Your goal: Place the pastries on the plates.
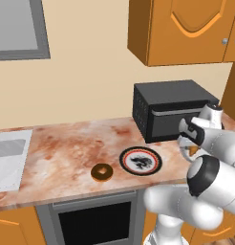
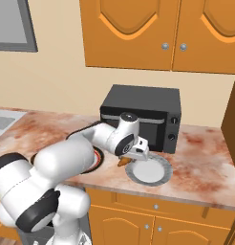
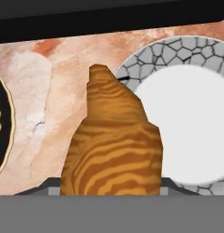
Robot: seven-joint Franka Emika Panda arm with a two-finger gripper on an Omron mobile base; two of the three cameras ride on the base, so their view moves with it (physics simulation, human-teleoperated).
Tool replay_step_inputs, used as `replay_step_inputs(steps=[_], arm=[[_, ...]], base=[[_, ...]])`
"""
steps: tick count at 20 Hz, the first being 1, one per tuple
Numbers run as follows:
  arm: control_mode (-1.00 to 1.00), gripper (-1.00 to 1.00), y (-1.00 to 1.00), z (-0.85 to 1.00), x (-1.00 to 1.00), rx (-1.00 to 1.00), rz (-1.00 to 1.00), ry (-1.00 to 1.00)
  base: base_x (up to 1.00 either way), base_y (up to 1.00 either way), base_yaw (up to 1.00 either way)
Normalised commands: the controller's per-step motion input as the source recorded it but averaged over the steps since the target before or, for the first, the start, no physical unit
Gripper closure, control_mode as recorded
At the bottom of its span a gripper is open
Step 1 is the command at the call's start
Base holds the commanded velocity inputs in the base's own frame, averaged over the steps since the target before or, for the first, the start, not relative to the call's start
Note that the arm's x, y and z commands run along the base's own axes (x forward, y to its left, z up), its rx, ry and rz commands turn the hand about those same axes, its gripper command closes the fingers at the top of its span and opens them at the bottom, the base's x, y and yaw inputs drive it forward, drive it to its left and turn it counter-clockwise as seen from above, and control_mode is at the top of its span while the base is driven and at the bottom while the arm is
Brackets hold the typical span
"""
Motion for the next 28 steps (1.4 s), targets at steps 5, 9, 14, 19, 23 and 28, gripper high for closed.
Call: replay_step_inputs(steps=[5, 9, 14, 19, 23, 28], arm=[[-1.00, 1.00, -0.33, -0.01, 0.00, -0.03, 0.00, 0.00], [-1.00, 1.00, -0.24, -0.07, 0.00, -0.08, 0.00, 0.00], [-1.00, 1.00, -0.24, -0.07, 0.04, -0.09, 0.00, 0.00], [-1.00, 1.00, -0.23, -0.13, 0.01, -0.09, 0.00, 0.00], [-1.00, 1.00, -0.03, -0.04, 0.00, -0.02, 0.00, 0.00], [-1.00, 1.00, 0.00, -0.08, 0.00, 0.00, 0.00, 0.00]], base=[[0.00, 0.00, 0.00], [0.00, 0.00, 0.00], [0.00, 0.00, 0.00], [0.00, 0.00, 0.00], [0.00, 0.00, 0.00], [0.00, 0.00, 0.00]])
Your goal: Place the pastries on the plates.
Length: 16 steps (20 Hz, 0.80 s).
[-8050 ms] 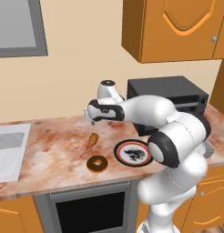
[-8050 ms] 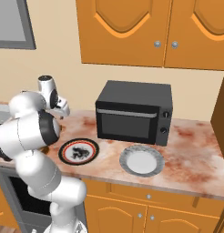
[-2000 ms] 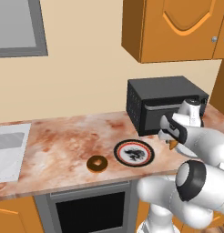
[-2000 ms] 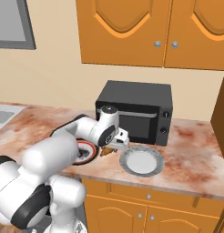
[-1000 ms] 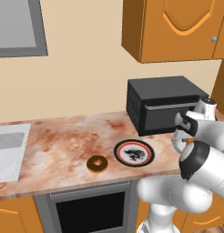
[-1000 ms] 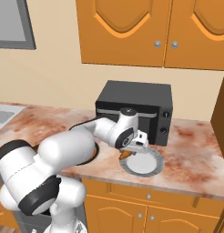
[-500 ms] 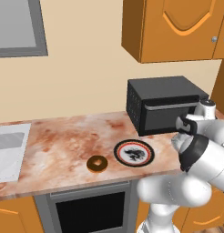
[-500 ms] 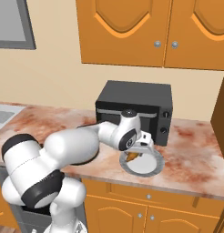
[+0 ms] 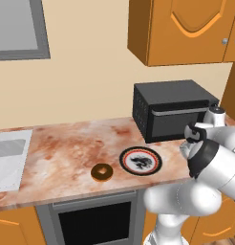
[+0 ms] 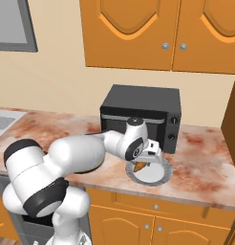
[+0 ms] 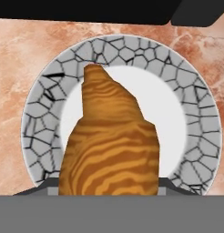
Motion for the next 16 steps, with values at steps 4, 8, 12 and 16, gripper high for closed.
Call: replay_step_inputs(steps=[4, 8, 12, 16], arm=[[-1.00, 1.00, 0.00, -0.09, 0.00, 0.00, 0.00, 0.00], [-1.00, 1.00, 0.00, -0.05, 0.00, 0.00, 0.00, 0.00], [-1.00, -1.00, 0.00, -0.08, 0.00, 0.00, 0.00, 0.00], [-1.00, -1.00, 0.00, -0.02, 0.05, 0.00, 0.00, 0.00]], base=[[0.00, 0.00, 0.00], [0.00, 0.00, 0.00], [0.00, 0.00, 0.00], [0.00, 0.00, 0.00]])
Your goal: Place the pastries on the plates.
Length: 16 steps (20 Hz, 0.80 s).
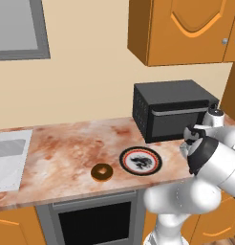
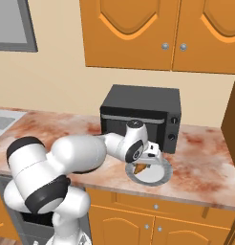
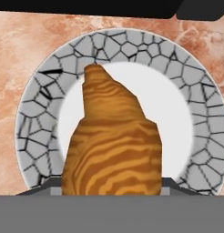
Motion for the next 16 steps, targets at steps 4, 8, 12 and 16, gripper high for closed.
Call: replay_step_inputs(steps=[4, 8, 12, 16], arm=[[-1.00, -1.00, -0.06, 0.00, 0.01, -0.02, 0.01, 0.00], [-1.00, -1.00, 0.00, 0.15, 0.00, 0.00, 0.00, 0.00], [-1.00, -1.00, 0.13, 0.39, -0.04, 0.00, 0.00, 0.00], [-1.00, -1.00, 0.46, 0.42, -0.13, 0.00, -0.03, 0.03]], base=[[0.00, 0.00, 0.00], [0.00, 0.00, 0.00], [0.00, 0.00, 0.00], [0.00, 0.00, 0.00]])
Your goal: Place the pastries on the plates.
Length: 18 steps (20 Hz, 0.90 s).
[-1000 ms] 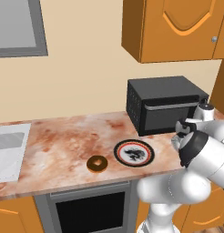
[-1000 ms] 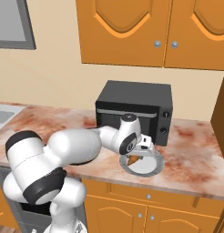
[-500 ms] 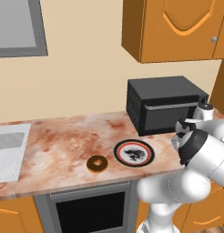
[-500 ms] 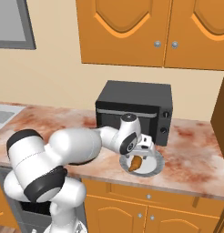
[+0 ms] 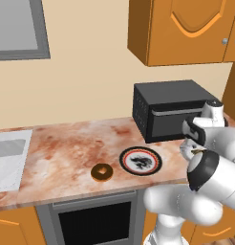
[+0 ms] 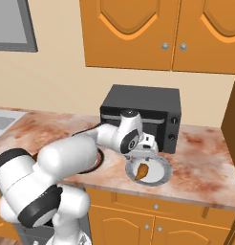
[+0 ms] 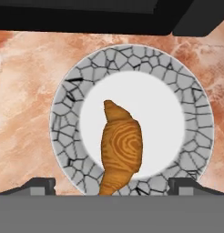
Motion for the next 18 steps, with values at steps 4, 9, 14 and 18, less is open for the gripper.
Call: replay_step_inputs(steps=[4, 9, 14, 18], arm=[[-1.00, -1.00, 0.63, 0.24, -0.10, 0.00, -0.04, 0.01], [-1.00, -1.00, 0.84, 0.15, 0.00, 0.01, -0.07, 0.02], [-1.00, -1.00, 0.76, 0.05, -0.03, 0.04, -0.03, 0.04], [-1.00, -1.00, 0.73, 0.09, 0.00, 0.09, -0.03, 0.06]], base=[[0.00, 0.00, 0.00], [0.00, 0.00, 0.00], [0.00, 0.00, 0.00], [0.00, 0.00, 0.00]])
